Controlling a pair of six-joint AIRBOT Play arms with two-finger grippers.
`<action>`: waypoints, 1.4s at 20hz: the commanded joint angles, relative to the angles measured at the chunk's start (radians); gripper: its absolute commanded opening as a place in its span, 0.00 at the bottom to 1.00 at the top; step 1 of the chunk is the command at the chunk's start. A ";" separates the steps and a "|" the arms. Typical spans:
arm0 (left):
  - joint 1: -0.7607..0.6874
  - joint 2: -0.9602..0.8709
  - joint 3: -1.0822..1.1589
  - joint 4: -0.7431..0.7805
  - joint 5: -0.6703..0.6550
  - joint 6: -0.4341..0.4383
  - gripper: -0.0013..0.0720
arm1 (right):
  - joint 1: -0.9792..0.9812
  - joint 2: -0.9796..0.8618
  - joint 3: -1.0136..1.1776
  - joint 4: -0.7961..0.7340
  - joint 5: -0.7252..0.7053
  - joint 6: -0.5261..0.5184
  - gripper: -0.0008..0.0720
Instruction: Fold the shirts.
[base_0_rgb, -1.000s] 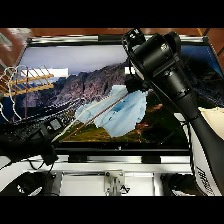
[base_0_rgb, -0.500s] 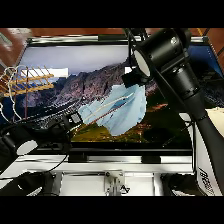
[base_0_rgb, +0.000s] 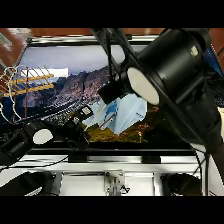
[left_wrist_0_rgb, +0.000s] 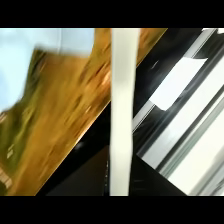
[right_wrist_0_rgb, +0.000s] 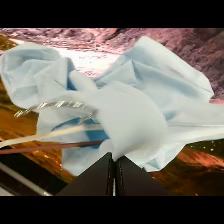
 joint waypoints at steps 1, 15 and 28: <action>0.000 -0.013 0.046 -0.084 0.032 -0.054 0.07 | 0.097 0.035 0.002 -0.086 0.061 0.021 0.09; 0.000 0.060 0.072 -0.090 -0.027 -0.131 0.07 | 0.094 0.107 -0.053 -0.243 0.145 0.043 0.85; 0.000 0.087 0.172 0.241 -0.173 -0.038 0.07 | -0.845 0.082 -0.053 0.518 -0.051 -1.134 0.84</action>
